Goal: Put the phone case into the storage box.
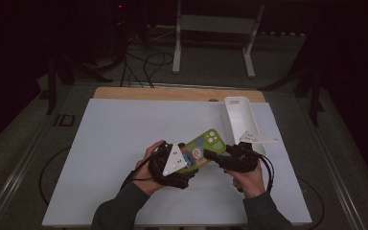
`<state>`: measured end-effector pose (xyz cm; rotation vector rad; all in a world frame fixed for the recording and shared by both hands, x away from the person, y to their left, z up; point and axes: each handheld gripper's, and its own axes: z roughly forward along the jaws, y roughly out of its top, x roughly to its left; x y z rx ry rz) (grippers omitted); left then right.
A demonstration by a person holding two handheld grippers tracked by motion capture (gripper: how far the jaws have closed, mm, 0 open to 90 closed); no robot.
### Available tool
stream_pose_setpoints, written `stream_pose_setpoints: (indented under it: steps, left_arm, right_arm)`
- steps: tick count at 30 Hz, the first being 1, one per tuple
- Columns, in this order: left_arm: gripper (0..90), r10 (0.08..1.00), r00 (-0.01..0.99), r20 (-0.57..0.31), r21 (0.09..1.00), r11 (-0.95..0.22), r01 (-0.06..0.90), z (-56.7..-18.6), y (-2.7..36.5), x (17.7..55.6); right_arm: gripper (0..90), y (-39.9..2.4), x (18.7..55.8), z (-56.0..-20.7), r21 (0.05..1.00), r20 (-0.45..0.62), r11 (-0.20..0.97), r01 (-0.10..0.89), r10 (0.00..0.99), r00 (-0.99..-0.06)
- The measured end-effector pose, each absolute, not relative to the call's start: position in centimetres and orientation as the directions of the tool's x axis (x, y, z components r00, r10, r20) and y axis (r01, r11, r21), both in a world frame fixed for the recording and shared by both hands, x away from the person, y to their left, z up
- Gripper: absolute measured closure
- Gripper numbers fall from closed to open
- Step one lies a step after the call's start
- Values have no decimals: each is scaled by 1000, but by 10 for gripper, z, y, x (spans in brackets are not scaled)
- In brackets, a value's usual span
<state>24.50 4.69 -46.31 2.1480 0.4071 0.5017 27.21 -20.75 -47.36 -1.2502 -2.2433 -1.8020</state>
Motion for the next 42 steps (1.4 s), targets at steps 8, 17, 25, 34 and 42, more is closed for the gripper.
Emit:
stream_pose_setpoints:
  steps: [8, 17, 25, 34, 42]
  left_arm:
    - [160, 447, 876, 184, 807, -578, 125, -468, 45, 248]
    - [160, 462, 865, 193, 797, -589, 136, -471, 42, 248]
    - [156, 471, 862, 188, 791, -593, 151, -472, 41, 249]
    - [171, 462, 873, 158, 799, -579, 161, -471, 43, 250]
    - [159, 479, 871, 109, 814, -545, 198, -468, 52, 256]
  right_arm:
    - [640, -207, 271, -474, 816, 488, 27, 577, 501, -715]
    - [747, -204, 269, -472, 820, 501, 24, 572, 454, -737]
    - [777, -202, 269, -472, 819, 504, 19, 573, 451, -737]
    - [788, -202, 267, -471, 830, 487, 13, 558, 471, -735]
    - [792, -203, 266, -471, 838, 469, 19, 545, 485, -738]
